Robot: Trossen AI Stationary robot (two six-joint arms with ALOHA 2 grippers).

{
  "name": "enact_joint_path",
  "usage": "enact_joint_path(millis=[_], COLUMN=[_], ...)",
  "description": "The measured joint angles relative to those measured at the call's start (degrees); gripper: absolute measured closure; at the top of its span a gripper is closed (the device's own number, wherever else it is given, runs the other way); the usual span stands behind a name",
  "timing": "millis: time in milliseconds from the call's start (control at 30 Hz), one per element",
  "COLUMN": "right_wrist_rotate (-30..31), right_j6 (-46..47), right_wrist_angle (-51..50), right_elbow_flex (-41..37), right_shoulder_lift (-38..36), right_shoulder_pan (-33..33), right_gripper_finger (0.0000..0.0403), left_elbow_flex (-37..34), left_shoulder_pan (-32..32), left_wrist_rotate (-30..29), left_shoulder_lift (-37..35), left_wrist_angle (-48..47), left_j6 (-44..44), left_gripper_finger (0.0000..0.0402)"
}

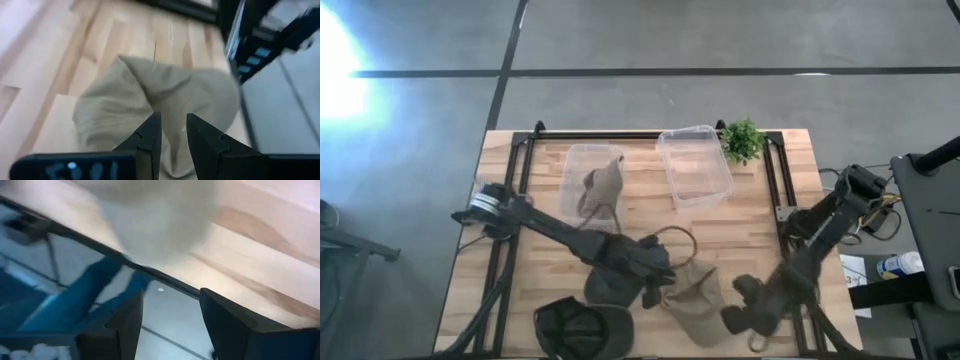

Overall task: Pick & Place hat
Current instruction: Put the brown cap into the left transparent bin

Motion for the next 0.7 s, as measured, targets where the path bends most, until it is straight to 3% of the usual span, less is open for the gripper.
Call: enact_joint_path(millis=[333,567,700], right_wrist_rotate=[-2.6,-0.3,3.1], right_j6=[3.0,6.7,7.4], right_wrist_angle=[5.0,10.0,11.6], right_elbow_flex=[-0.7,-1.1,-1.2], right_shoulder_lift=[4.7,9.0,11.5], right_shoulder_pan=[6.0,6.3,6.1], right_gripper_finger=[0.0211,0.0211,0.0211], left_elbow_flex=[7.9,9.0,6.1], left_shoulder_pan=[1.0,2.2,0.7], left_wrist_rotate=[0.7,2.6,2.6], left_shoulder_lift=[12.9,15.8,14.4], left_wrist_angle=[-5.9,-22.3,-22.8], left_j6=[9.8,1.1,-1.5], left_gripper_finger=[0.0317,0.0317,0.0317])
